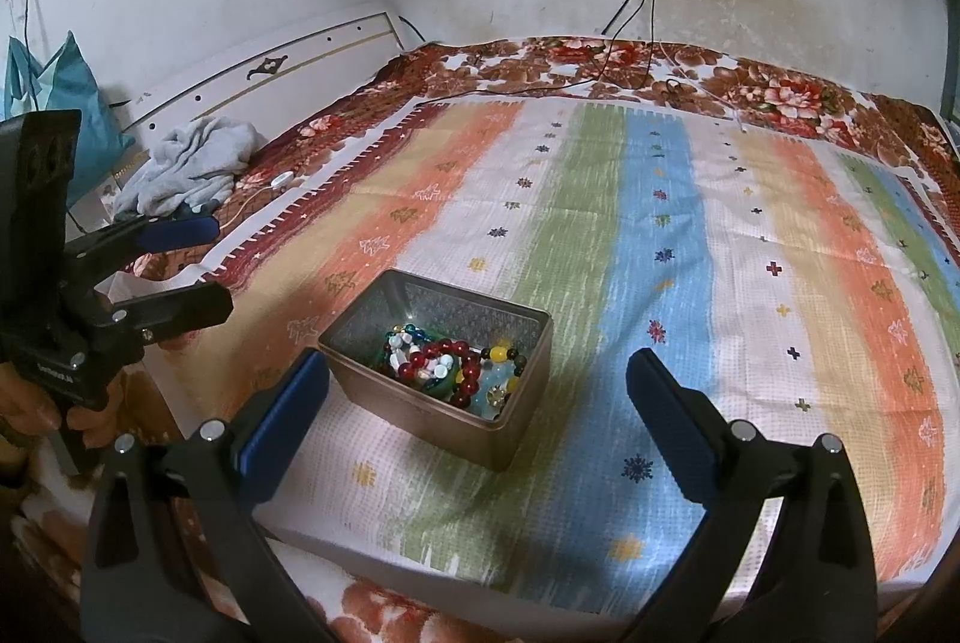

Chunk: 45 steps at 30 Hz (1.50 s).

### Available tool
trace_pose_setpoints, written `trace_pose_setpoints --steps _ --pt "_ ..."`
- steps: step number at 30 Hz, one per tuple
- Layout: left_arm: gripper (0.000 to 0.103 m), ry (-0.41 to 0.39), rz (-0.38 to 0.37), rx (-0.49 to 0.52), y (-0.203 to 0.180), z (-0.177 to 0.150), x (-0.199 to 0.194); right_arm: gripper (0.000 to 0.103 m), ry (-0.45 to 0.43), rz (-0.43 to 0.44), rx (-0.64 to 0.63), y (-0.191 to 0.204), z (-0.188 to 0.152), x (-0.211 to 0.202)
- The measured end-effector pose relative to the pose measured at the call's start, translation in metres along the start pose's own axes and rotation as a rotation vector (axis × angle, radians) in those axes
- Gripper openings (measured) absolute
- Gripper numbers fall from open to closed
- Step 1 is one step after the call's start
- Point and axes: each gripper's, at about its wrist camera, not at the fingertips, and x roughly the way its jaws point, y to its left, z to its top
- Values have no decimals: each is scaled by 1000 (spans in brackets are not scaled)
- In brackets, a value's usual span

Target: Organize jewelry

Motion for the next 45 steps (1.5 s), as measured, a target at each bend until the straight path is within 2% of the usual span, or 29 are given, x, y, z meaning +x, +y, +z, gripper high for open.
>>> trace_pose_setpoints --steps 45 --pt "97 10 14 -1 1 3 -1 98 5 -1 1 0 -2 2"
